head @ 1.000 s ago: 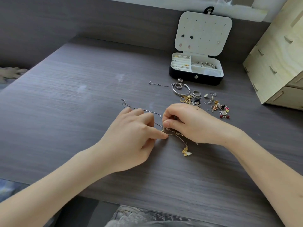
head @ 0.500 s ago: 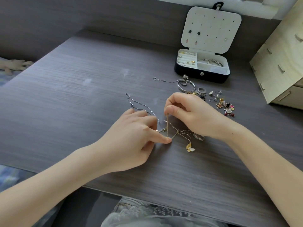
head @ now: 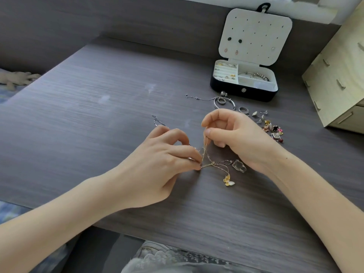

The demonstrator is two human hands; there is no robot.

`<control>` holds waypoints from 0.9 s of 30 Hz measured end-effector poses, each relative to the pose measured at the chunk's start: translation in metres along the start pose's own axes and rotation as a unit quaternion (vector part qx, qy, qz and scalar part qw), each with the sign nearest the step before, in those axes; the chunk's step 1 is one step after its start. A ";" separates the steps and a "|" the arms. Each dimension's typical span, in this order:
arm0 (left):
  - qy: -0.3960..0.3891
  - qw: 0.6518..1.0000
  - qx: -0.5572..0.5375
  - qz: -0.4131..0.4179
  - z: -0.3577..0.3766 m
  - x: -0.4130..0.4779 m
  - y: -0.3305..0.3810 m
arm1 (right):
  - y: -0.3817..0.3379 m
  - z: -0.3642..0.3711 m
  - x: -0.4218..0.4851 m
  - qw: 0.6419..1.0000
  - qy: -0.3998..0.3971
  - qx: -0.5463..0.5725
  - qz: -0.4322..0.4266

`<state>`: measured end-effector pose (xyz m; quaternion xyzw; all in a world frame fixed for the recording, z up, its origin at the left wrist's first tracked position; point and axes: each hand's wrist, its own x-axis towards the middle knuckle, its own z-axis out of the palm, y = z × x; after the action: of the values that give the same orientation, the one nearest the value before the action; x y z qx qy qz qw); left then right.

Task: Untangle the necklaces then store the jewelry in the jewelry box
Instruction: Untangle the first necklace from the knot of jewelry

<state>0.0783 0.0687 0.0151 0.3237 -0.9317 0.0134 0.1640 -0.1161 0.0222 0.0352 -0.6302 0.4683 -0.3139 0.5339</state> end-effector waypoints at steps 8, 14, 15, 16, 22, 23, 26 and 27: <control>-0.003 0.999 0.014 0.046 -0.001 0.003 -0.003 | 0.000 0.003 0.004 0.998 0.037 0.040 0.033; 0.001 0.999 -0.022 0.036 0.004 0.005 -0.008 | 0.000 0.004 0.005 0.998 0.030 0.050 0.037; 0.001 0.999 -0.029 0.032 0.005 0.004 -0.009 | 0.000 0.004 0.006 0.997 0.029 0.058 0.037; 0.001 0.999 -0.040 0.028 0.006 0.004 -0.010 | 0.001 0.004 0.006 0.997 0.029 0.068 0.038; 0.002 0.997 -0.075 0.025 0.009 0.003 -0.014 | 0.002 0.002 0.009 0.992 0.005 0.116 0.042; 0.004 0.997 -0.076 0.028 0.009 0.003 -0.014 | 0.001 0.002 0.010 0.992 -0.003 0.118 0.046; 0.002 0.997 -0.072 0.038 0.009 0.004 -0.015 | -0.003 0.002 0.010 0.995 -0.034 0.082 0.055; -0.001 0.997 -0.071 0.040 0.009 0.004 -0.015 | -0.004 0.002 0.010 0.995 -0.045 0.062 0.058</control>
<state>0.0818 0.0528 0.0069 0.2735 -0.9428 -0.0469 0.1849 -0.1097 0.0133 0.0374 -0.5808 0.4592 -0.2818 0.6102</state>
